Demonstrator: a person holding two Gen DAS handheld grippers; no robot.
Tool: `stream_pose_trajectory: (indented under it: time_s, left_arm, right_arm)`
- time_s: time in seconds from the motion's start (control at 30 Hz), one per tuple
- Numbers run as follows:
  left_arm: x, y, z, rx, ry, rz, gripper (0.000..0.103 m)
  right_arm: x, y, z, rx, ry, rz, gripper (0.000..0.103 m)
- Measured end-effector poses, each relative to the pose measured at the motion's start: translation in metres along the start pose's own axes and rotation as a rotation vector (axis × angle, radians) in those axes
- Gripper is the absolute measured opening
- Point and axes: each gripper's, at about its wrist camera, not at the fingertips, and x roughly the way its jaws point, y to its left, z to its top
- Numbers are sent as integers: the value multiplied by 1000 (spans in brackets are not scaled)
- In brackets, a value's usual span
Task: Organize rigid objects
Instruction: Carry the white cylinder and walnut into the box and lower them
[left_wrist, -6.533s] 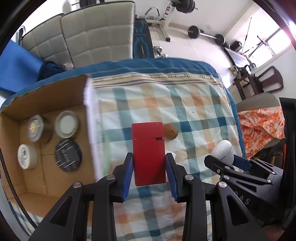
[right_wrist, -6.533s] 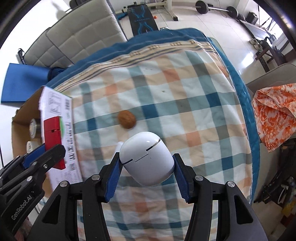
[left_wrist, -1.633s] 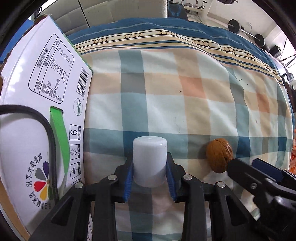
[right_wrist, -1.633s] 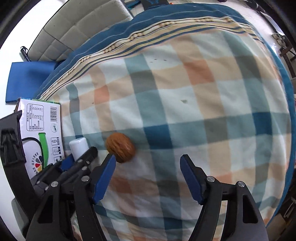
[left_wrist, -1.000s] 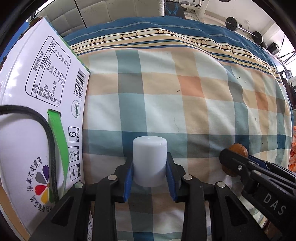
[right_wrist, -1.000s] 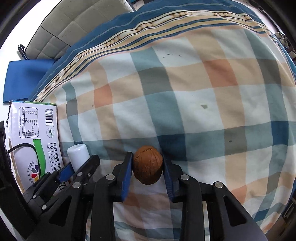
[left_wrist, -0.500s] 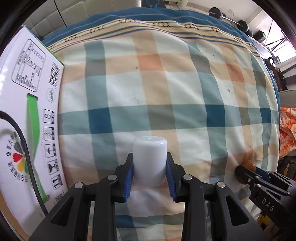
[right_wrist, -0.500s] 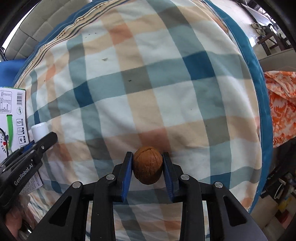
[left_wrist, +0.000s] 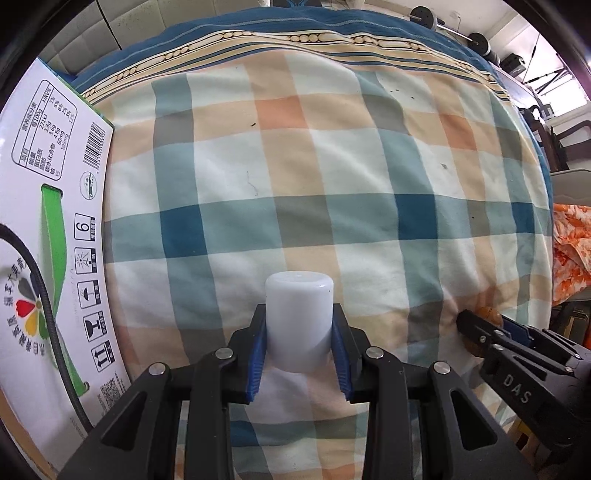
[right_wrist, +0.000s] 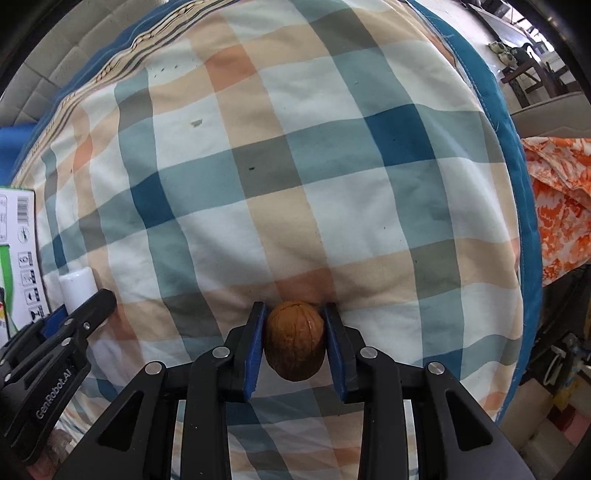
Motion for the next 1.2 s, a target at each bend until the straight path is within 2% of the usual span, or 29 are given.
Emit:
stream_pose_trajectory:
  time_s: [0.1,0.13,0.27,0.37,0.5,0.57,0.63,0.73,0.83,0.97,1.1,1.2]
  left_arm:
    - [-16,-5,-7,18,-20,-26,29]
    - [-25,-7,-10,28,-30,-41,29]
    - [-67,-5,-21,57,-82,-90,29]
    - [-102,11,-29,55,-129,-123,29]
    - [-149,49,-42,24,-186,-149,29]
    - [-171,84,-47,0,-212,-152,29]
    - [-188,115,-50,-20,-233,-130,29]
    - [-207,168,-64,-58,-261,-81,29]
    - [-209,216,-73,-110,-257,-33,29]
    - [-183,283,-82,-179,-190,5,29]
    - [-139,326,-87,-225,-98,14,29]
    - [-109,347,-87,-238,-37,10,29]
  right_arm:
    - [-8,24,-12,4,8,44,32]
    - [-13,29,-3,0,4,53,32]
    - [-50,45,-20,-26,-43,93,32]
    - [-80,63,-35,-50,-80,125,32]
    - [-120,96,-57,-105,-120,175,32]
    - [-137,110,-69,-131,-131,203,32]
    - [-154,120,-86,-168,-147,233,32]
    - [-168,161,-100,-219,-158,278,32]
    - [-170,213,-107,-265,-156,304,32]
    - [-154,277,-108,-299,-129,318,32]
    - [-123,326,-104,-314,-95,295,33]
    - [-91,347,-98,-310,-70,224,33]
